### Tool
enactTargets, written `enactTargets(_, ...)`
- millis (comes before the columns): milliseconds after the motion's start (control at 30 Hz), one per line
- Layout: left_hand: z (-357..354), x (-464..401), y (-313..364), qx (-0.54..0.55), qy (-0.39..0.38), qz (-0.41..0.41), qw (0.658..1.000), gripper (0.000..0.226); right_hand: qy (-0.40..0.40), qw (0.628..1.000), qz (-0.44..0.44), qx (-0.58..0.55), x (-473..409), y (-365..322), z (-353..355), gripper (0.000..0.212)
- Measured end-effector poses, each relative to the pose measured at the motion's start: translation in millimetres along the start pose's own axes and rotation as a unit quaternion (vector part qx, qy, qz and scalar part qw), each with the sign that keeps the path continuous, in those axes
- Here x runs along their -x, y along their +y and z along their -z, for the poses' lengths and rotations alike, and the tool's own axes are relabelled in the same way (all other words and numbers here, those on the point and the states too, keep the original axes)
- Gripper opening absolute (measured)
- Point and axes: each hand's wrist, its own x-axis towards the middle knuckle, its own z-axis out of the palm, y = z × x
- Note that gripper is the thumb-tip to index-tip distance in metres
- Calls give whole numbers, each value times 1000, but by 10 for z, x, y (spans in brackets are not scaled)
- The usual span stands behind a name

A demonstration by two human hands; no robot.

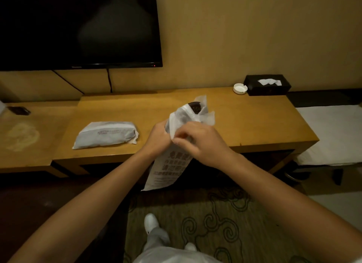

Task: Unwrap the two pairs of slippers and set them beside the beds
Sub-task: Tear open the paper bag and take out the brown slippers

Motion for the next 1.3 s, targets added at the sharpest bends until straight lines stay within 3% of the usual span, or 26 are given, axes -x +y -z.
enactTargets(67,35,29,12,36,-18,-5,999,5,107,987,-104,-60,-40,109,109,18)
enactTargets(133,50,48,45,46,-34,-24,998,18,181,964,-188,-49,-99,237,213,26)
enactTargets(233,69,58,92,58,-24,-31,998,33,151,960,-237,-21,-132,422,262,42)
enactTargets(300,81,35,84,65,-17,-22,997,26,95,951,-248,-159,-130,491,263,36)
enactTargets(367,89,7,67,70,-17,-7,997,16,65,918,-239,-310,-96,541,235,25)
enactTargets(533,118,-53,9,118,-36,10,992,22,194,854,-275,-397,-84,576,254,18)
enactTargets(633,102,-61,12,145,-60,16,987,48,199,814,-344,-423,-125,591,273,25)
enactTargets(700,64,-43,18,141,-52,3,989,51,187,781,-408,-434,-122,578,243,27)
enactTargets(767,24,-16,28,108,-39,-12,993,49,209,812,-419,-348,-59,586,200,29)
enactTargets(867,21,-36,-11,33,9,-20,999,43,277,876,-358,-165,103,613,177,36)
enactTargets(967,56,-48,-29,-57,42,-49,996,44,236,906,-339,-96,170,617,215,32)
enactTargets(1033,25,-25,-50,-123,55,-87,987,44,212,907,-333,-146,146,587,247,27)
enactTargets(1133,-50,-5,-61,-187,82,-133,970,45,151,838,-354,-387,12,422,344,27)
enactTargets(1167,-78,-18,-62,-202,76,-130,968,47,123,840,-348,-398,-36,378,363,34)
enactTargets(1233,-138,-30,-8,-247,57,-130,958,50,82,900,-300,-307,-118,292,343,27)
enactTargets(1300,-192,-34,-44,-281,42,-116,952,47,57,968,-194,-150,-151,166,275,15)
